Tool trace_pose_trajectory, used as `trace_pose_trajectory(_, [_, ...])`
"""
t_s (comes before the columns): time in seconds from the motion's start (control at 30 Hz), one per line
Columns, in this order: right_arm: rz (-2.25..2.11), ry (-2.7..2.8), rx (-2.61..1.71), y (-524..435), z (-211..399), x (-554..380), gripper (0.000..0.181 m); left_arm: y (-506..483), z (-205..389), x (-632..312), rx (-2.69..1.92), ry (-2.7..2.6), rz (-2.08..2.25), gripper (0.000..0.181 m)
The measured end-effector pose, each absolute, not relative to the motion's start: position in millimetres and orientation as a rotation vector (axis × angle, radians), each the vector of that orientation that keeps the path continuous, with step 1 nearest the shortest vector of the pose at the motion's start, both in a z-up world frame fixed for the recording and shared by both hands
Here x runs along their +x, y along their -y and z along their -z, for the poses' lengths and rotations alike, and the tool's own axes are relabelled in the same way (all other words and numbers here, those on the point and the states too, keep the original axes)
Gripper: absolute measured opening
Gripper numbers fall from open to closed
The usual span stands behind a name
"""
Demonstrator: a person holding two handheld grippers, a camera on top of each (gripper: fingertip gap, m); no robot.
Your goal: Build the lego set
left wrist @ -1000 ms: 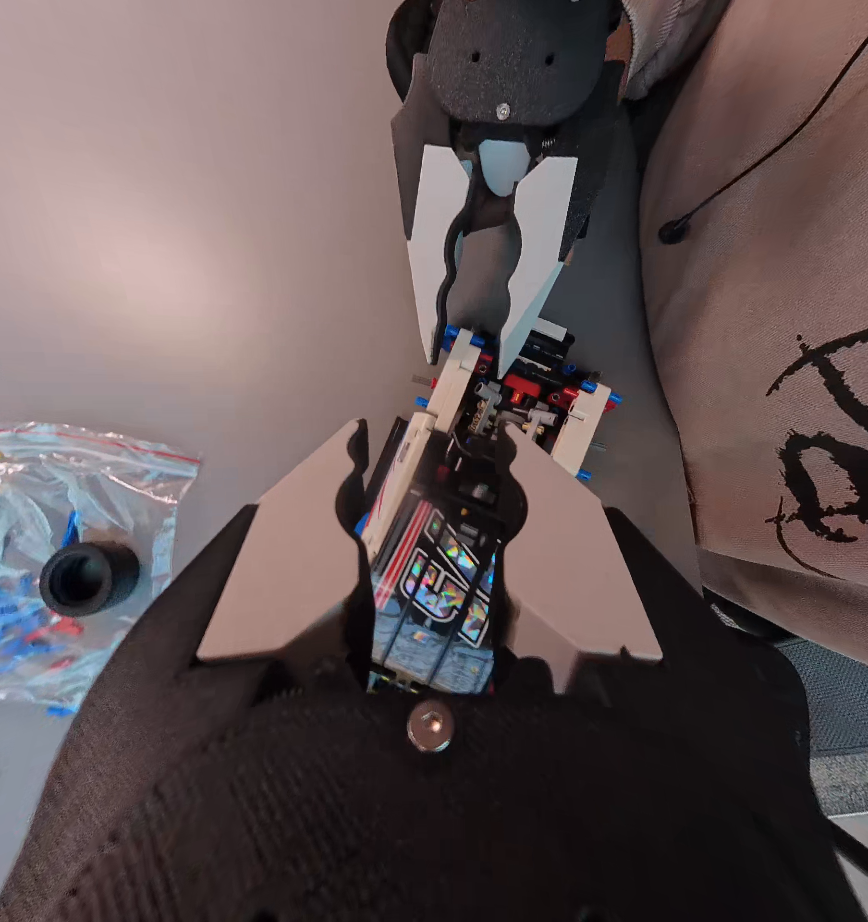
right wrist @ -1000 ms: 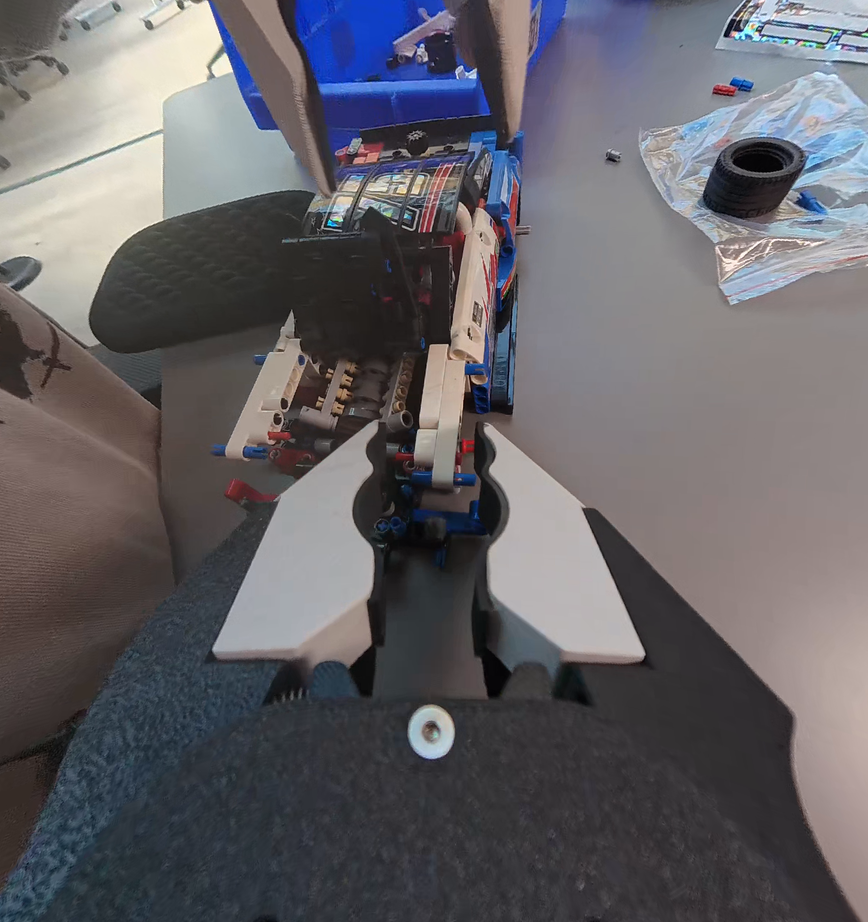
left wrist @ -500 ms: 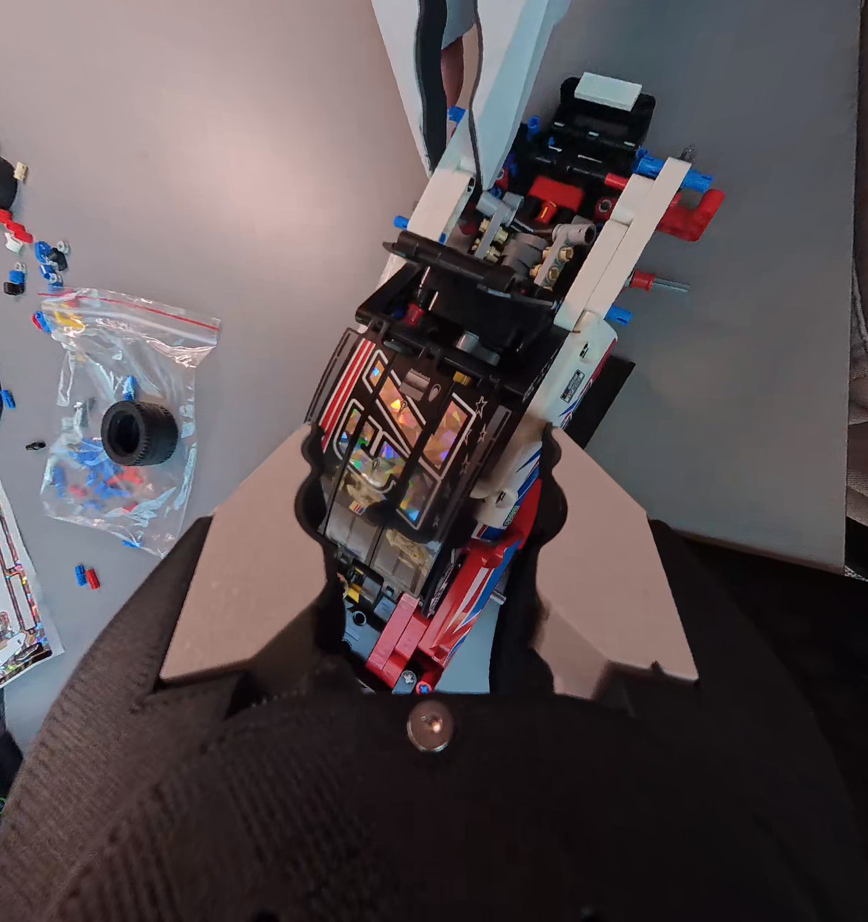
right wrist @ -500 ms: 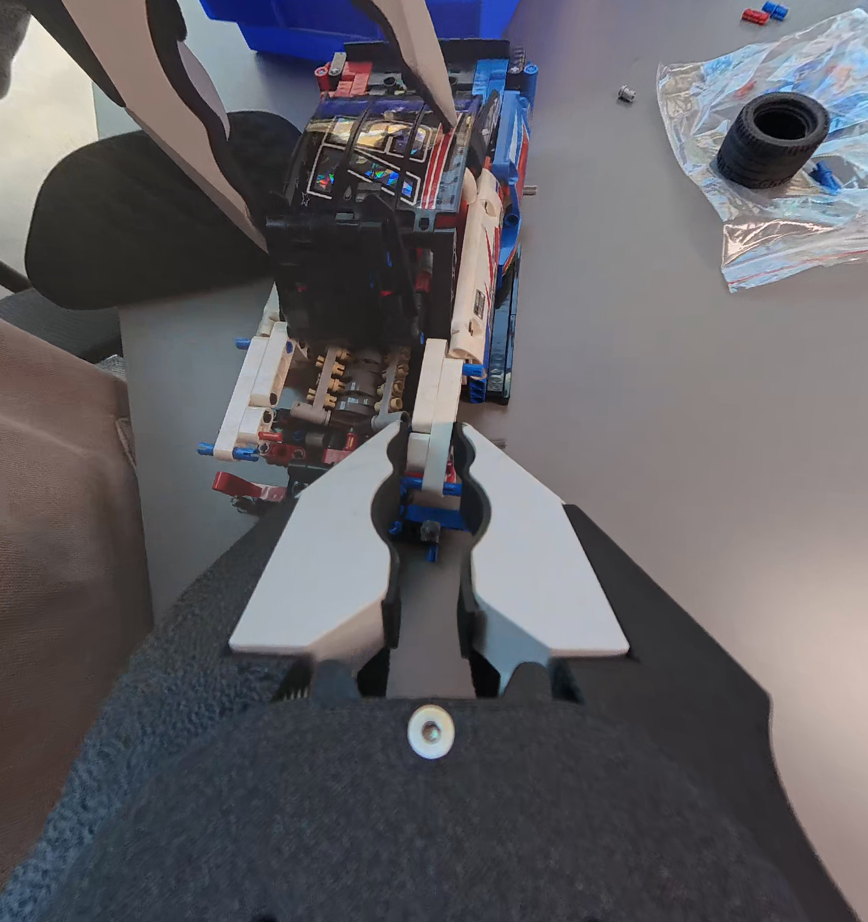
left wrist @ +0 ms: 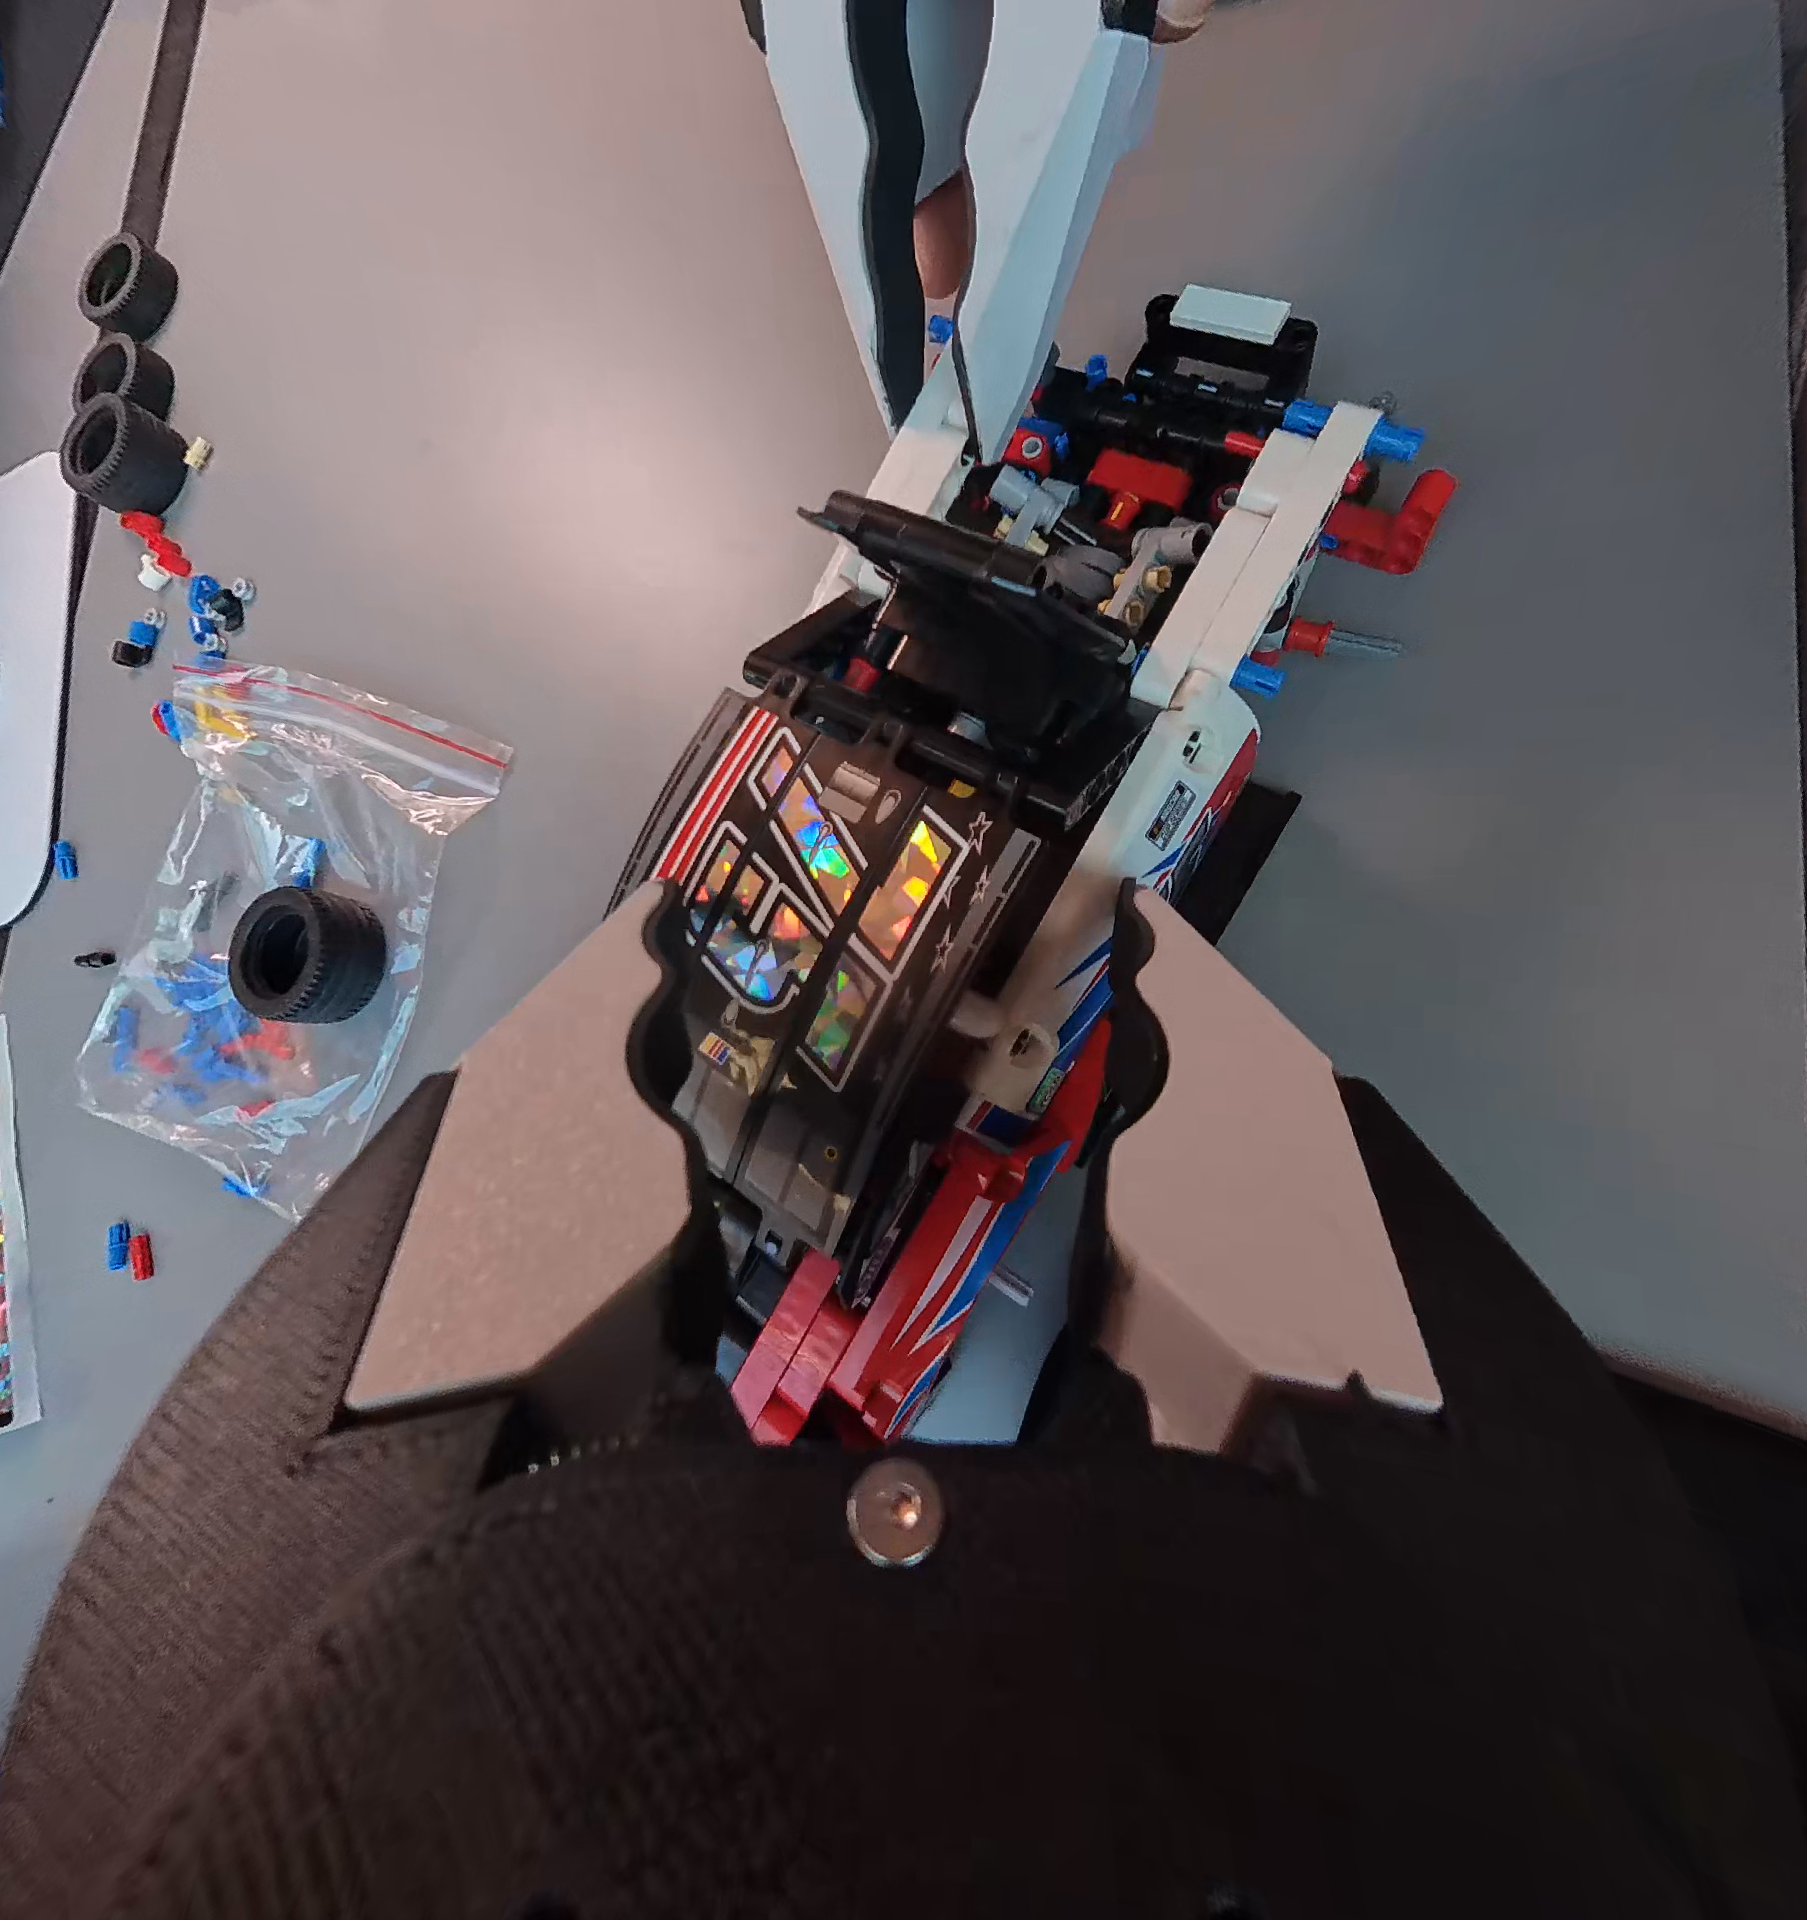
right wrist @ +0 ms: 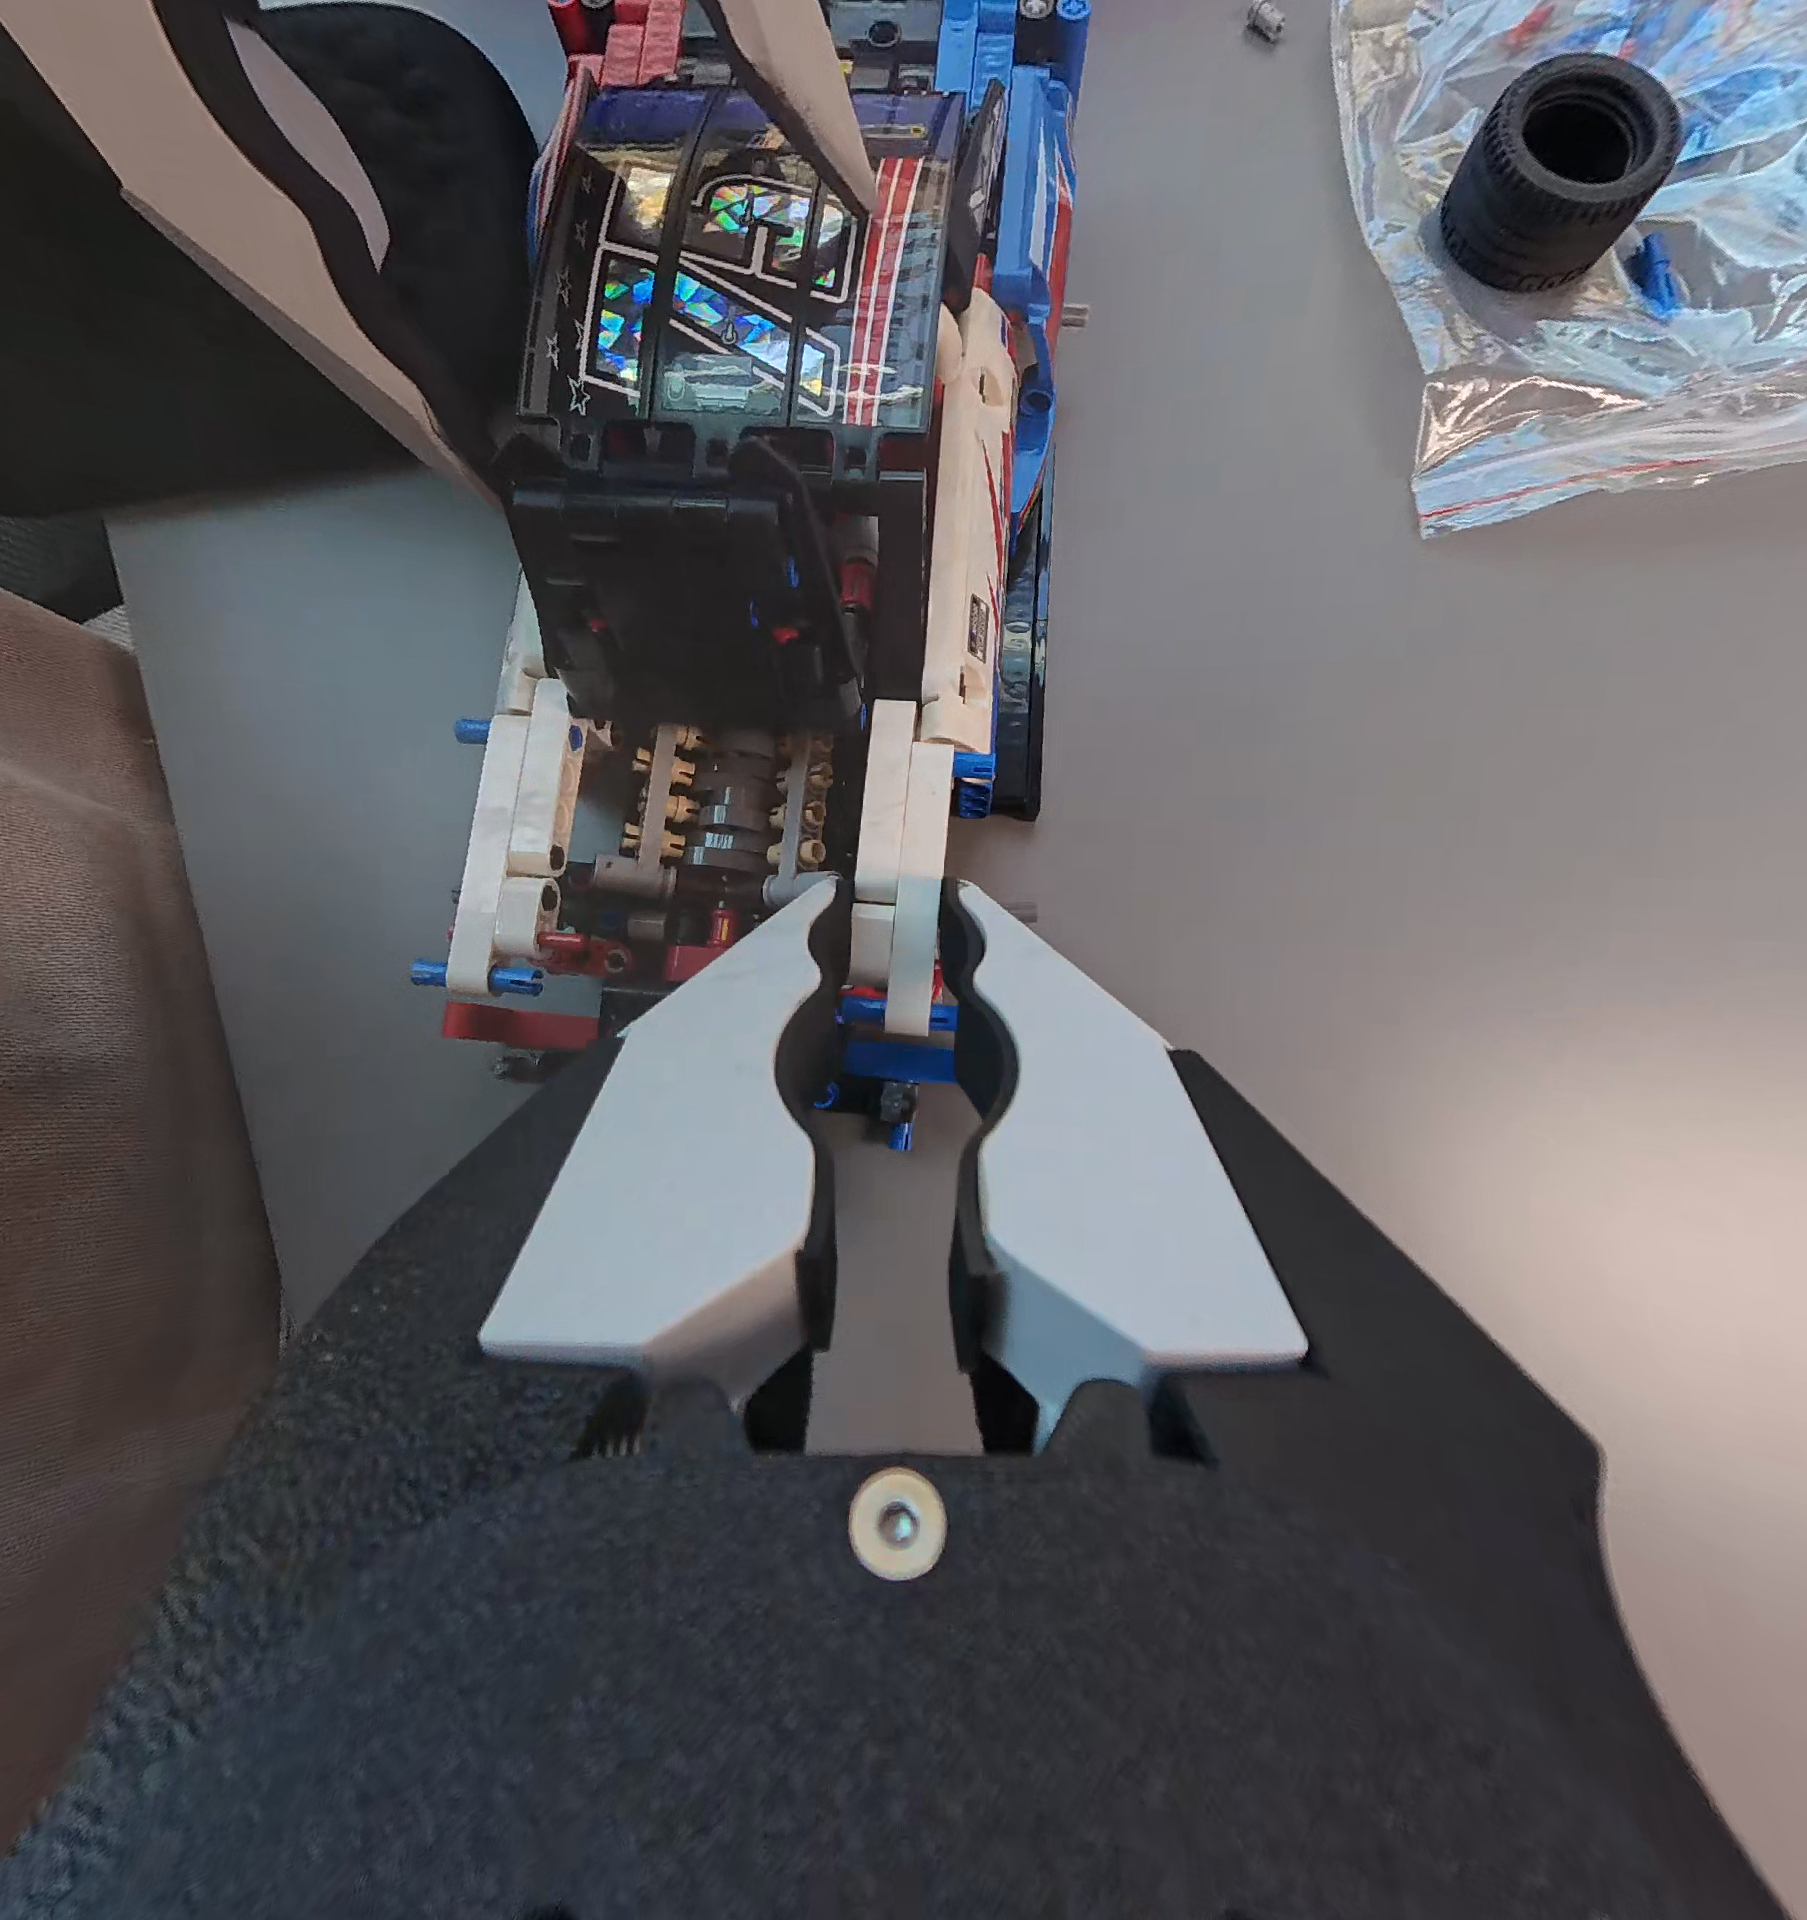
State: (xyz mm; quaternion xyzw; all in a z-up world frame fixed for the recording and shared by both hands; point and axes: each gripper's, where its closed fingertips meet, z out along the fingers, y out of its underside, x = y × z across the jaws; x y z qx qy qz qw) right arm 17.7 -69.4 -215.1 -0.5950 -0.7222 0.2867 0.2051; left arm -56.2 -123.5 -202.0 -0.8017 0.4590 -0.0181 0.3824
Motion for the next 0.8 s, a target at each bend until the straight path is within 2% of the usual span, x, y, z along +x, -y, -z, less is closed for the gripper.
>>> trace_pose_trajectory(0.03, [-0.806, 2.011, -1.656, 68, 215, 18, 0.015, 123, 202, -56, -2.046, -1.164, 0.046, 0.081])
trace_pose_trajectory(0.4, [-0.996, 1.829, -1.435, 48, 170, 37, 0.023, 107, 201, -47, -2.038, -1.035, 0.019, 0.078])
trace_pose_trajectory(0.8, [-1.022, 1.667, -1.497, -4, 186, 78, 0.022, 66, 197, -29, -2.031, -0.969, 0.054, 0.074])
